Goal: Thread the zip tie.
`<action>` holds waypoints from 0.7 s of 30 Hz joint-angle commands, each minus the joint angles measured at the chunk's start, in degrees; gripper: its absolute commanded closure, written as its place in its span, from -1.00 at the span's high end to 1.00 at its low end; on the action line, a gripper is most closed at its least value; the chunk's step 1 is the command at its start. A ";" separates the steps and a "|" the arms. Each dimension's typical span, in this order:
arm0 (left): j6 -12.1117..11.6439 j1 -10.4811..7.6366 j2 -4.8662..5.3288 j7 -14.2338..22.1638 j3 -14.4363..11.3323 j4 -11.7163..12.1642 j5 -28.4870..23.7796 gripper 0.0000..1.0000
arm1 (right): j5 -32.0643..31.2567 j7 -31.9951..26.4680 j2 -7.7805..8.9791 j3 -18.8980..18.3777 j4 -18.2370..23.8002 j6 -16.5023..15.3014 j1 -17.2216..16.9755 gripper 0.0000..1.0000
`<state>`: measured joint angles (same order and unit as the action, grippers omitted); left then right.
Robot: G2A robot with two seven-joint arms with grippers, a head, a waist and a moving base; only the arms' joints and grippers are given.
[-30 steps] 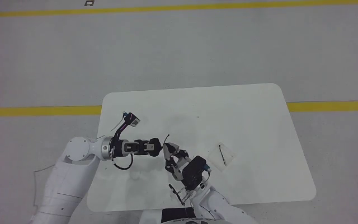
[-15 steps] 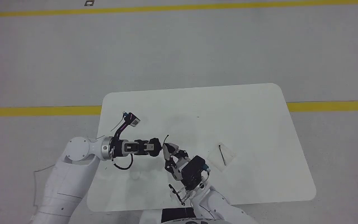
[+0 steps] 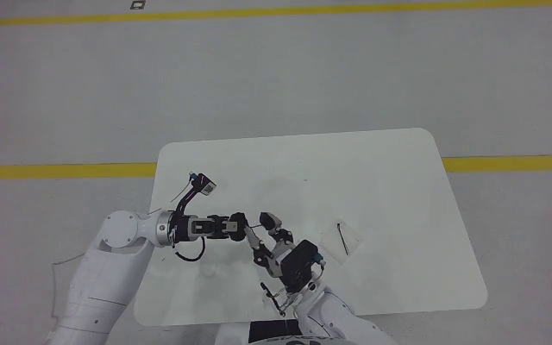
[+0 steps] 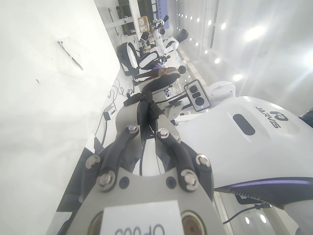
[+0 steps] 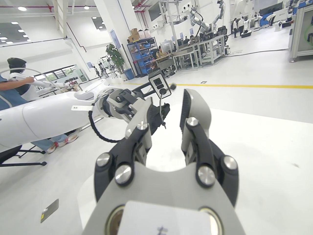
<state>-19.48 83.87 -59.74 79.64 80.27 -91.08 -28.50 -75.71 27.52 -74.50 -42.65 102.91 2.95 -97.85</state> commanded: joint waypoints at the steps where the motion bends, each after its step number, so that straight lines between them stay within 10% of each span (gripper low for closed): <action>1: 0.00 0.00 0.00 0.00 0.00 0.00 0.00 -1.00 | -0.04 0.13 0.00 -0.07 0.10 0.09 -0.09 1.00; 21: 0.00 0.00 0.00 0.00 0.00 0.00 0.00 -1.00 | -0.98 2.20 0.34 -1.30 0.91 -0.47 -1.33 1.00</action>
<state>-19.48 83.87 -59.74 79.64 80.27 -91.08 -28.50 -76.69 29.72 -74.16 -43.96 103.82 2.48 -99.17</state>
